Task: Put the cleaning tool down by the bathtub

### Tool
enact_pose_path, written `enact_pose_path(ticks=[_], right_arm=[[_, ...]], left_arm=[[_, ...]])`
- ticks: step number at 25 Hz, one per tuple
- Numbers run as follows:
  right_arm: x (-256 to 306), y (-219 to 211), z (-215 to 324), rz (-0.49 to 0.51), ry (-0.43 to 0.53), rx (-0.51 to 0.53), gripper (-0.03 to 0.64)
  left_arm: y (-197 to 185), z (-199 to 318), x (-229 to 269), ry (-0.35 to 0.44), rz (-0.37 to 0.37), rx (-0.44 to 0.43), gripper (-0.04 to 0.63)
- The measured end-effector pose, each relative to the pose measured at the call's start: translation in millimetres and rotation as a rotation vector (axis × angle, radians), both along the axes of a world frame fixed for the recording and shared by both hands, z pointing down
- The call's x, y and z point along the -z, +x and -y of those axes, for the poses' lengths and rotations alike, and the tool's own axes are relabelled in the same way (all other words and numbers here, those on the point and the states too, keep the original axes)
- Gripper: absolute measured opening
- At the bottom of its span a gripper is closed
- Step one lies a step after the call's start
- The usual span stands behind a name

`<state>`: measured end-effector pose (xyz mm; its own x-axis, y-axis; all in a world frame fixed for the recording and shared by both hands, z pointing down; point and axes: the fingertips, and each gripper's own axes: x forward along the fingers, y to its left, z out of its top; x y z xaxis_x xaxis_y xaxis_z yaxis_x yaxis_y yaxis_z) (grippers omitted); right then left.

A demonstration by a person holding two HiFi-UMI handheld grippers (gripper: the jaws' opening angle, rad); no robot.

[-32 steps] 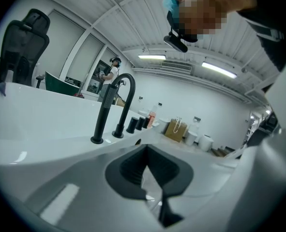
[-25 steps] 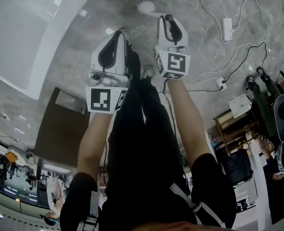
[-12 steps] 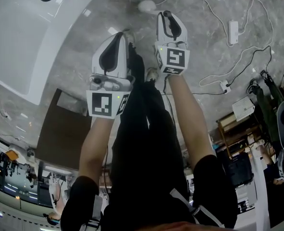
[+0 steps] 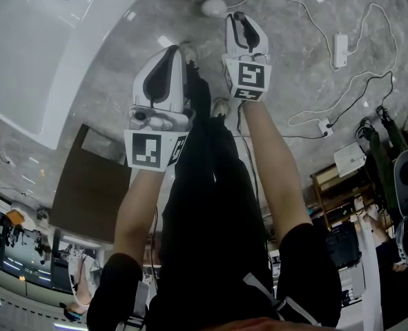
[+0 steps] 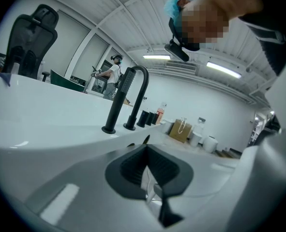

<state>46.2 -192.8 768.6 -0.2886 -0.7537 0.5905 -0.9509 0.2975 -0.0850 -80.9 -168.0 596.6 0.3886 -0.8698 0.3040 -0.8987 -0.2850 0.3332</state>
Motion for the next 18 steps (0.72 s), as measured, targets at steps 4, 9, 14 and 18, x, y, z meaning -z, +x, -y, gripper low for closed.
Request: enact_pose_path(ticks=[4, 9, 14, 18], right_arm=[[-3.2, 0.8, 3.6, -0.001, -0.006, 0.002, 0.09], [-6.5, -4.1, 10.1, -0.006, -0.007, 0.023, 0.09], [-7.3, -10.8, 19.5, -0.012, -0.017, 0.042, 0.089], [-9.7, -14.2, 29.9, -0.012, -0.012, 0.043, 0.09]], left_arm=[[-2.4, 3.7, 0.6, 0.004, -0.002, 0.012, 0.006], [-4.7, 5.2, 0.5, 0.004, -0.01, 0.026, 0.008], [-5.4, 4.9, 3.0, -0.002, -0.017, 0.025, 0.008], [-7.4, 7.1, 3.6, -0.001, -0.02, 0.024, 0.007]])
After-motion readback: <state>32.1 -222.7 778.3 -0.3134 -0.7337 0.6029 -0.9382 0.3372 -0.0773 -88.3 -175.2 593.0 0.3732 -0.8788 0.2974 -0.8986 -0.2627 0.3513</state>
